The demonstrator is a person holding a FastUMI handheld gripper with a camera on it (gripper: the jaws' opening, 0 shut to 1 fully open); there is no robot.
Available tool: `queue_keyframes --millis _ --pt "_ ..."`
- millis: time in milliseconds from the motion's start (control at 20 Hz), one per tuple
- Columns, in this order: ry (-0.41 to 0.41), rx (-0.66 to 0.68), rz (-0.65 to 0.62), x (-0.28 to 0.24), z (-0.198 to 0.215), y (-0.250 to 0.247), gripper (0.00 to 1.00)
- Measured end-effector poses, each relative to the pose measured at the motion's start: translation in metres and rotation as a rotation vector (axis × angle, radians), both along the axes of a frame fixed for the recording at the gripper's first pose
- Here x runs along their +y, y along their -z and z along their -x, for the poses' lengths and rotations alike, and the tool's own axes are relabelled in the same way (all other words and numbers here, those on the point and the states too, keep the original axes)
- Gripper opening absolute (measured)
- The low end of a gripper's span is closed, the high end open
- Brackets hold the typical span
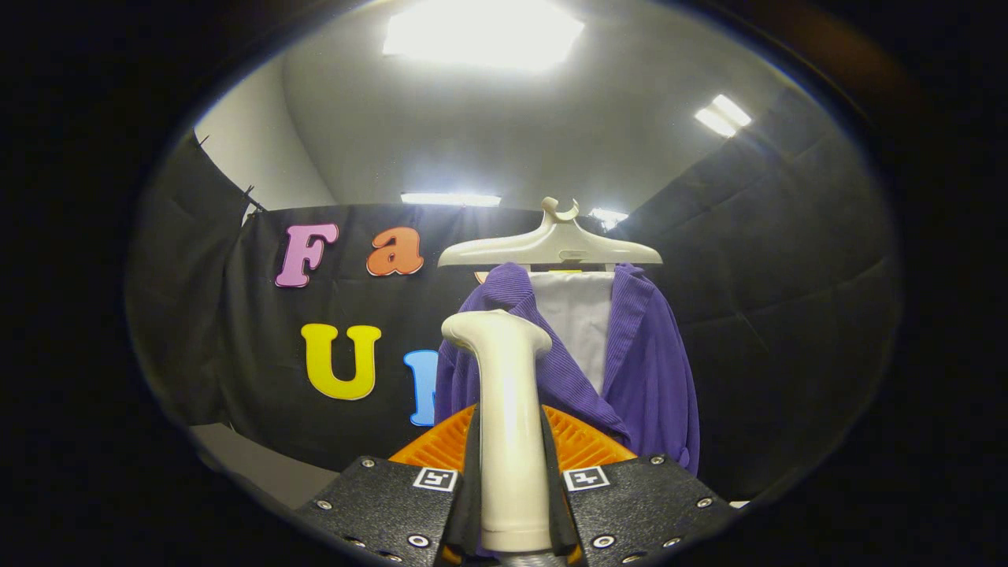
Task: Iron the clothes twice with a garment steamer, once on the left side and once on the right side.
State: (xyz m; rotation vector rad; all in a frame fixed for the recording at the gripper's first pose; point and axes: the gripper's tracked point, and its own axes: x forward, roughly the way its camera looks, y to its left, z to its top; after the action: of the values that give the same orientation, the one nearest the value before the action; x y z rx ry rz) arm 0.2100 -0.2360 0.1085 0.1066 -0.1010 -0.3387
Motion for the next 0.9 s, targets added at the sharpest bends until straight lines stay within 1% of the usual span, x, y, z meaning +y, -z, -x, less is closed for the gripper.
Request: queue_keyframes --millis 400,900 --pt "0.006 0.054 -0.017 0.003 0.013 0.042 0.34" --pt "0.01 0.179 -0.05 0.012 0.034 0.119 0.34"
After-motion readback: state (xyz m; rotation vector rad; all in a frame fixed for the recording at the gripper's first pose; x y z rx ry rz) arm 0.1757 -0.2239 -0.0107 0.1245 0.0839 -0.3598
